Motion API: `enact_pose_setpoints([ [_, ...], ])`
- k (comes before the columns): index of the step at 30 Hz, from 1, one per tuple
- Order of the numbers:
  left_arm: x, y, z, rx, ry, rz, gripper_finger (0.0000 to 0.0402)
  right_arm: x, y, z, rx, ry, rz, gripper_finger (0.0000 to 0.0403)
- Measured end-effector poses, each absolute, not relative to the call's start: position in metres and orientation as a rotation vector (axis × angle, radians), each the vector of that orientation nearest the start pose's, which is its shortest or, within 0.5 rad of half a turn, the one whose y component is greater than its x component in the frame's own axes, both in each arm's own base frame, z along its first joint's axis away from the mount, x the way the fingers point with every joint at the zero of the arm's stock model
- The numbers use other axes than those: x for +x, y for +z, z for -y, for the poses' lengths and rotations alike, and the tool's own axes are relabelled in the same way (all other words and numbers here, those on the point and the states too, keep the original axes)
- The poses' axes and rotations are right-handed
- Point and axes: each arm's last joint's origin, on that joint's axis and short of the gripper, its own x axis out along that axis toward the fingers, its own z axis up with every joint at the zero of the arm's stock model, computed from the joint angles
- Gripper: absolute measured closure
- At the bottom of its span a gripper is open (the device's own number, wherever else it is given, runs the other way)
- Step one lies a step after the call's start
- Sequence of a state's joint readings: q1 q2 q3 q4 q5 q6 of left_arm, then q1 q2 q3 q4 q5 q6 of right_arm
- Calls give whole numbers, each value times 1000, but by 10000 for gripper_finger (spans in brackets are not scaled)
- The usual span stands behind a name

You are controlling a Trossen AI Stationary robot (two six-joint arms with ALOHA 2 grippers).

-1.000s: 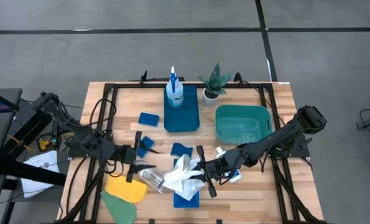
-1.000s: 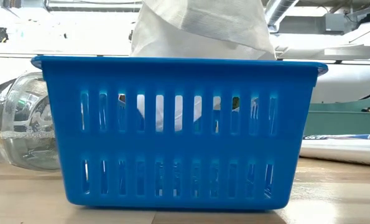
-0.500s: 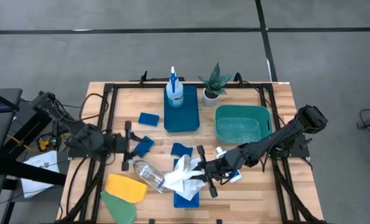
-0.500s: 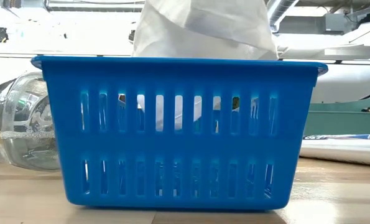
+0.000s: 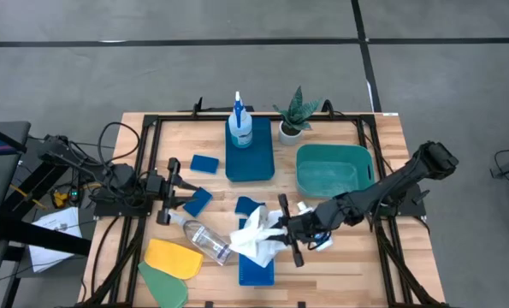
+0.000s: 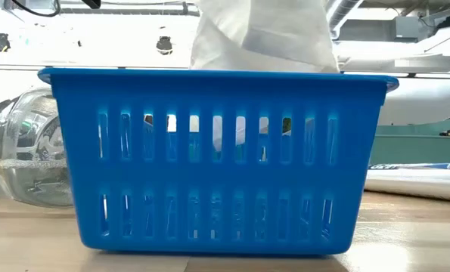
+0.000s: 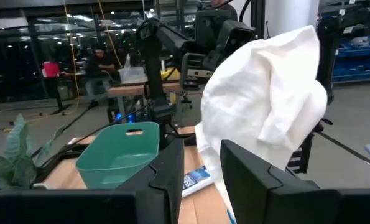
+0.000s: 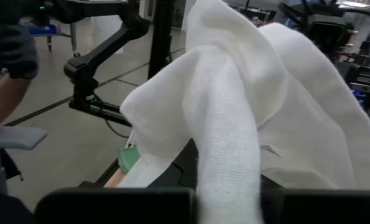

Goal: Pick & Place Kitchen Items
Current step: Put the white microfiber towel into the green bin

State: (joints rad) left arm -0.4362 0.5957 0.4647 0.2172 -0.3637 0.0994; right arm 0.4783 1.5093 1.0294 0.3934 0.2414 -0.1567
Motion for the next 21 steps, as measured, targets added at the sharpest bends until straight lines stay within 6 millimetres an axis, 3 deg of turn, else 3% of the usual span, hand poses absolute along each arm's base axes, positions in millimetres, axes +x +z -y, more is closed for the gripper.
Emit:
enact_pose_setpoints([
  [11, 137, 287, 53, 66, -72, 82, 300, 306, 300, -153, -197, 176, -80, 397],
  [16, 138, 287, 53, 66, -72, 81, 300, 279, 320, -147, -207, 2, -66, 399],
  [21, 138, 287, 53, 67, -67, 80, 300, 241, 326, -146, -231, -216, -55, 401],
])
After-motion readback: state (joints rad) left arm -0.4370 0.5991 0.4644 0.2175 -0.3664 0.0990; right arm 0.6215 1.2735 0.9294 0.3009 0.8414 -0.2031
